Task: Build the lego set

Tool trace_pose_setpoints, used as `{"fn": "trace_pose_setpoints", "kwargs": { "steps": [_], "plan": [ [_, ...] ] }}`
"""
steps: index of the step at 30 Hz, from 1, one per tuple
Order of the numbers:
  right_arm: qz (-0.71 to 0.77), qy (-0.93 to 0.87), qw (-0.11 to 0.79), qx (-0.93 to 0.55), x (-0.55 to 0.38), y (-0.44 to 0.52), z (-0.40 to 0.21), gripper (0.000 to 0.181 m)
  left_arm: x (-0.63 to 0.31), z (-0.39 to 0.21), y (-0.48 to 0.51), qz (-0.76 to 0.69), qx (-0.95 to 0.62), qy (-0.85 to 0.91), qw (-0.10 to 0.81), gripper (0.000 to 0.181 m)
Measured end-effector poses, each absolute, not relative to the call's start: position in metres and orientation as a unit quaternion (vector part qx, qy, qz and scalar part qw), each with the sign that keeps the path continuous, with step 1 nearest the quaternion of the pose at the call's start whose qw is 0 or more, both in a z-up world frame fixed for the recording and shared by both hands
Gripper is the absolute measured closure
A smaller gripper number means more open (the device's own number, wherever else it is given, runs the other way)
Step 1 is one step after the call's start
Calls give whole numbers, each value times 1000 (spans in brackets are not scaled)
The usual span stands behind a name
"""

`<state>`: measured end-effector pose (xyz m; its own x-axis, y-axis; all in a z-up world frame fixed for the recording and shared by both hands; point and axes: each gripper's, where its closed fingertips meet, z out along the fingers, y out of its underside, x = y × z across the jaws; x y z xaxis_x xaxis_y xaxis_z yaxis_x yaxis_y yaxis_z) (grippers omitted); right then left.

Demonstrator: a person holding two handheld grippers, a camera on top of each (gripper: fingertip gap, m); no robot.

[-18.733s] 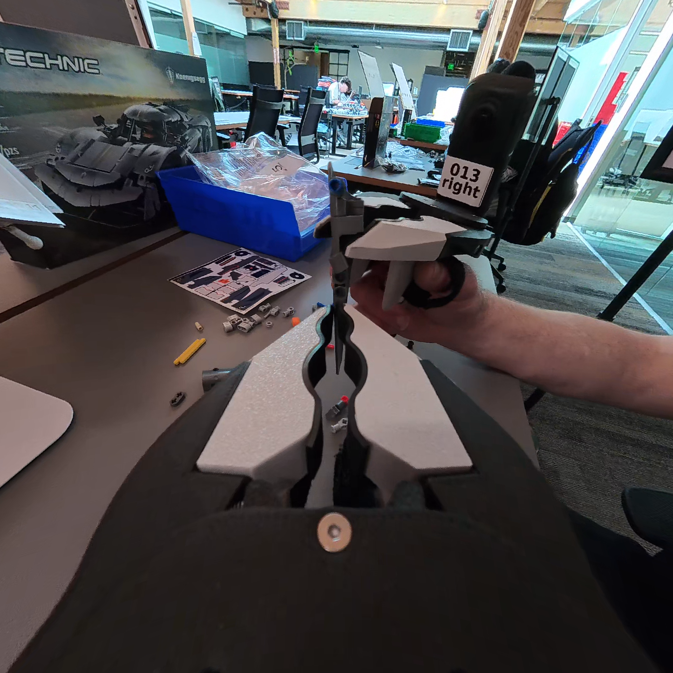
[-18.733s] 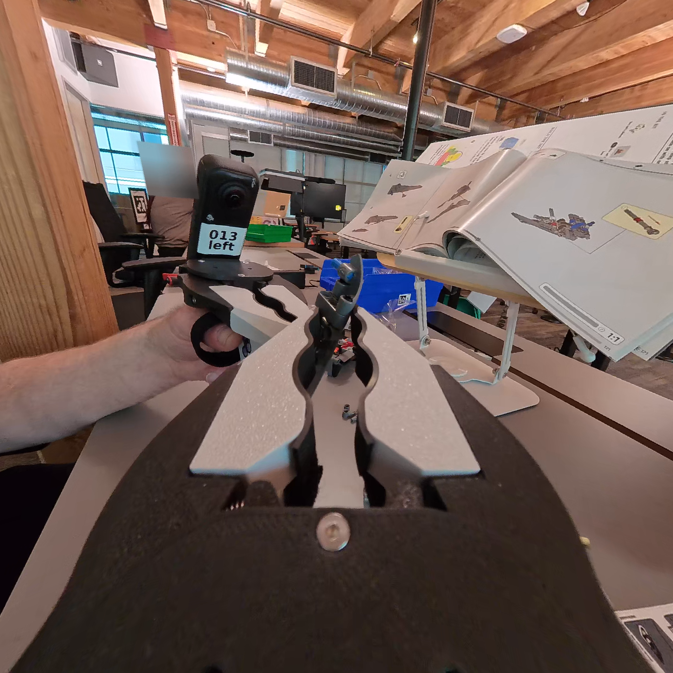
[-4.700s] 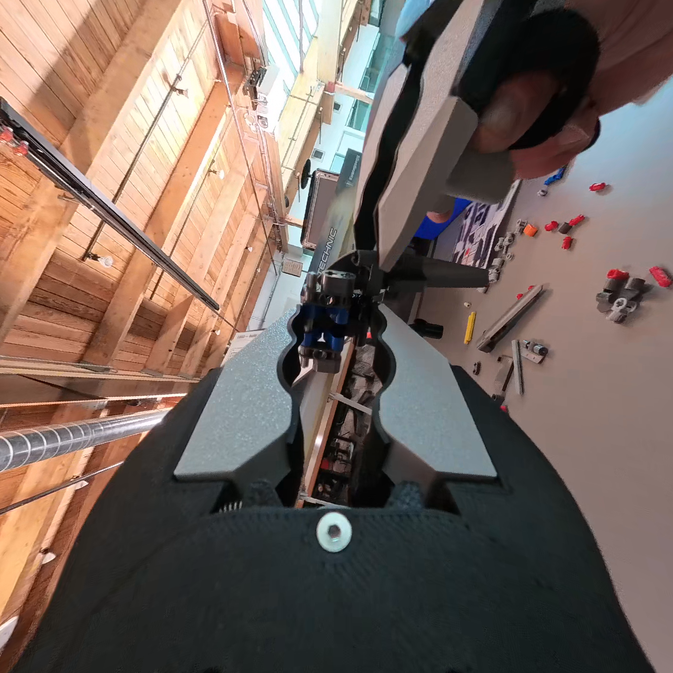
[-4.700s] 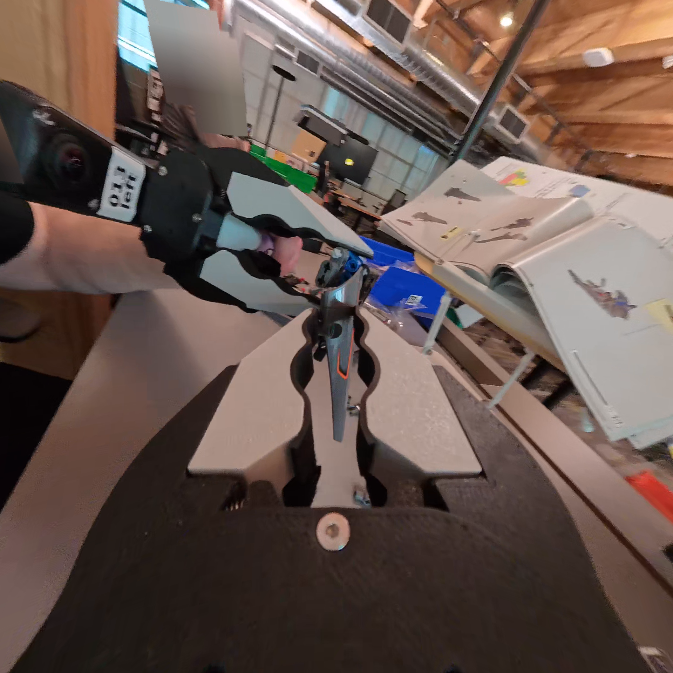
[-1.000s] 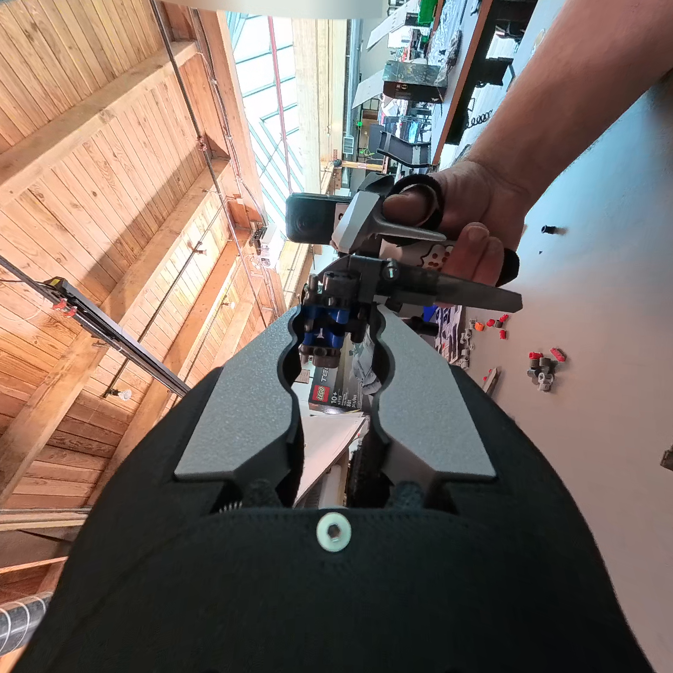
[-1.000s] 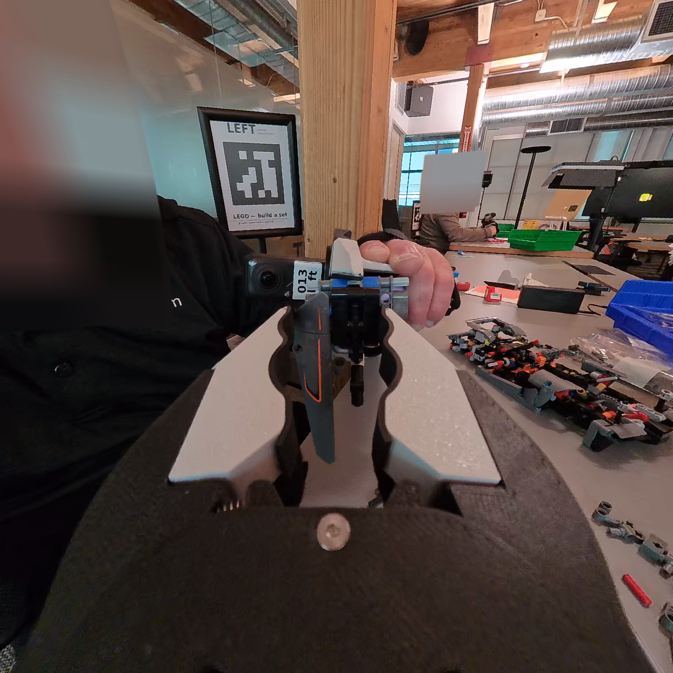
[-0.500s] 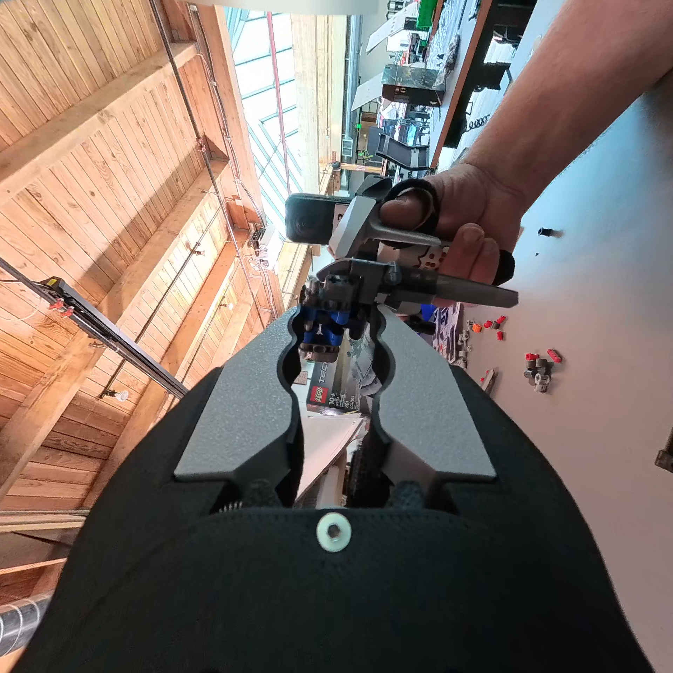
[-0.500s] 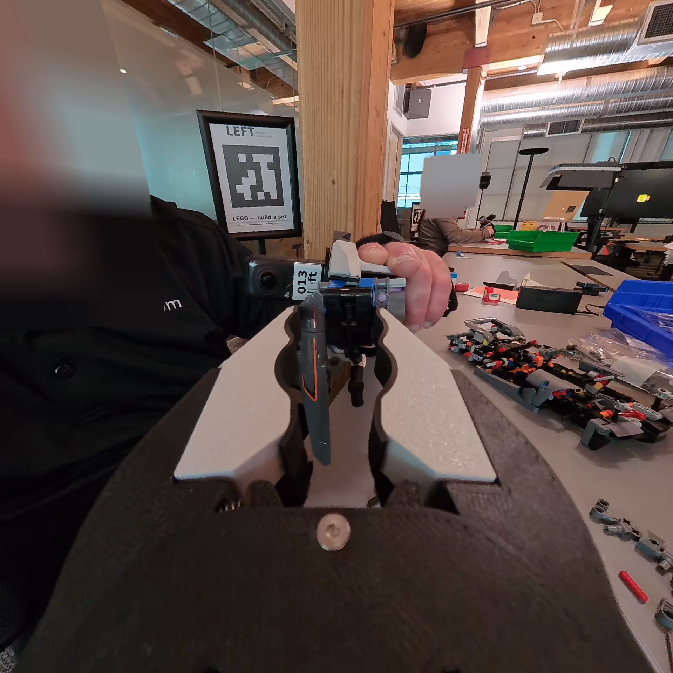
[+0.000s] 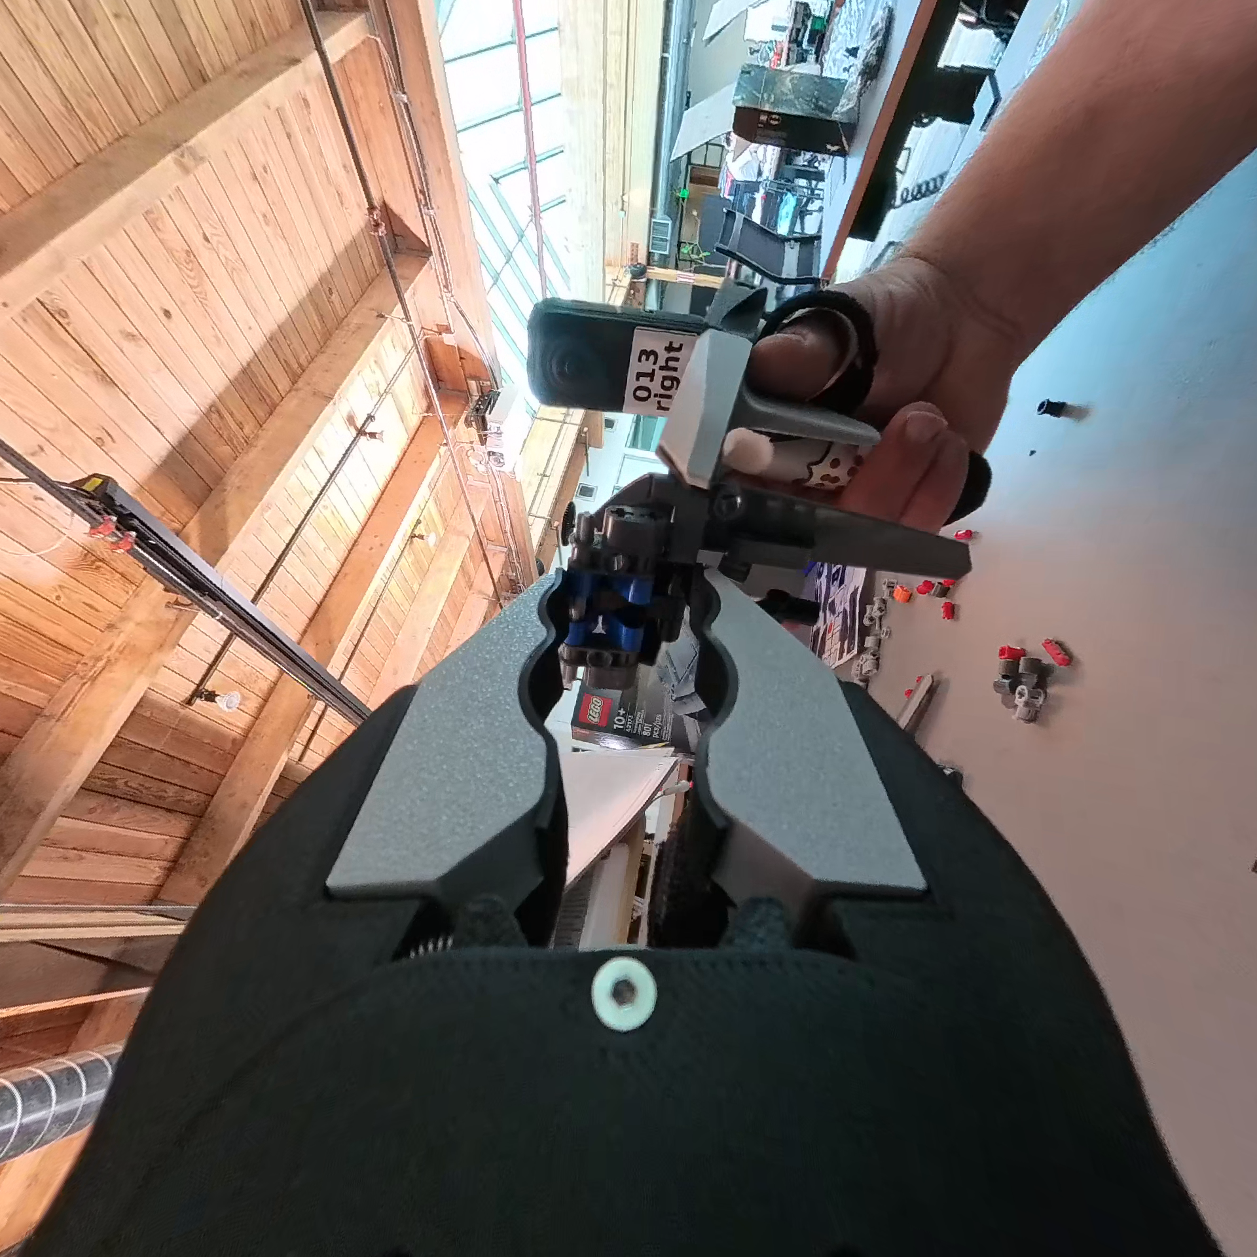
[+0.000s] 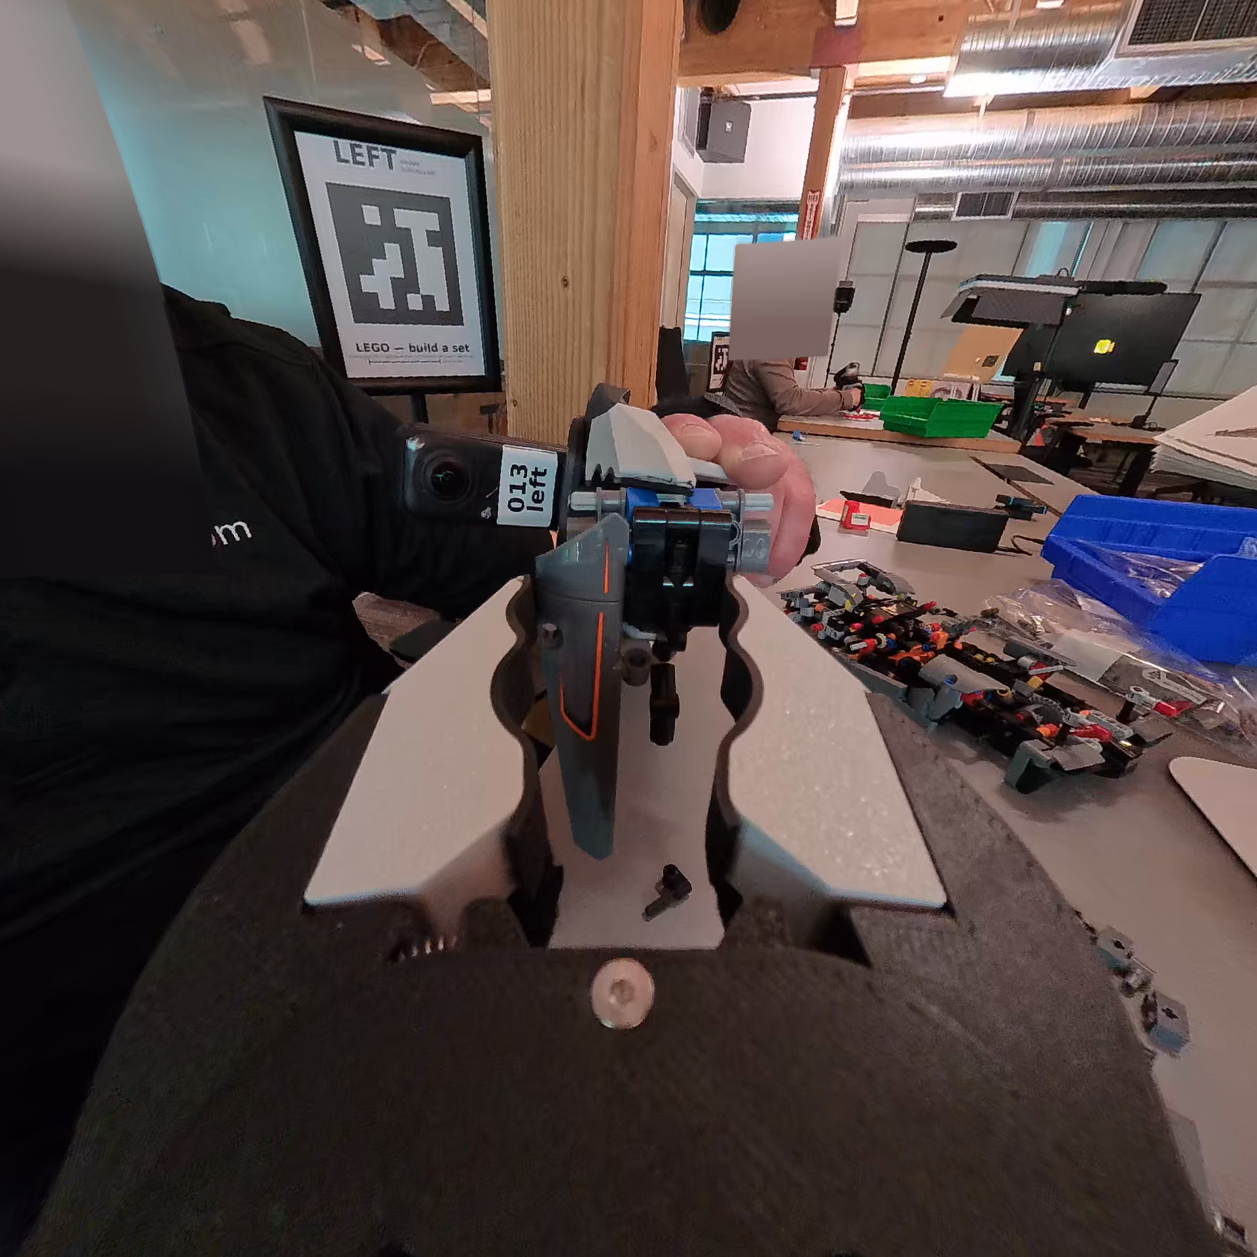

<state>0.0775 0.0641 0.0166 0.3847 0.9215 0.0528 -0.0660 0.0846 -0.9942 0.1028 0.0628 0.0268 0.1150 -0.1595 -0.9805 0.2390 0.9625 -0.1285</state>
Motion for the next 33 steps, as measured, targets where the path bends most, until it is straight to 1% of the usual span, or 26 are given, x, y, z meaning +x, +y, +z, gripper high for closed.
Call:
{"fn": "trace_pose_setpoints", "kwargs": {
  "steps": [22, 25, 27, 33],
  "plan": [
    [400, -394, 612, -557, 76, 65, 13, 131, 102, 24, 63, -128, 37, 656, 743, 149],
    [407, -386, 612, -558, 77, 66, 15, 130, 103, 25, 65, -128, 33, 655, 744, 149],
    [412, -375, 618, -555, 81, 67, 18, 127, 102, 25, 65, -128, 36, 654, 745, 149],
    [445, -368, 605, -548, 82, 64, 20, 129, 102, 24, 64, -123, 39, 656, 744, 149]
  ]
}}
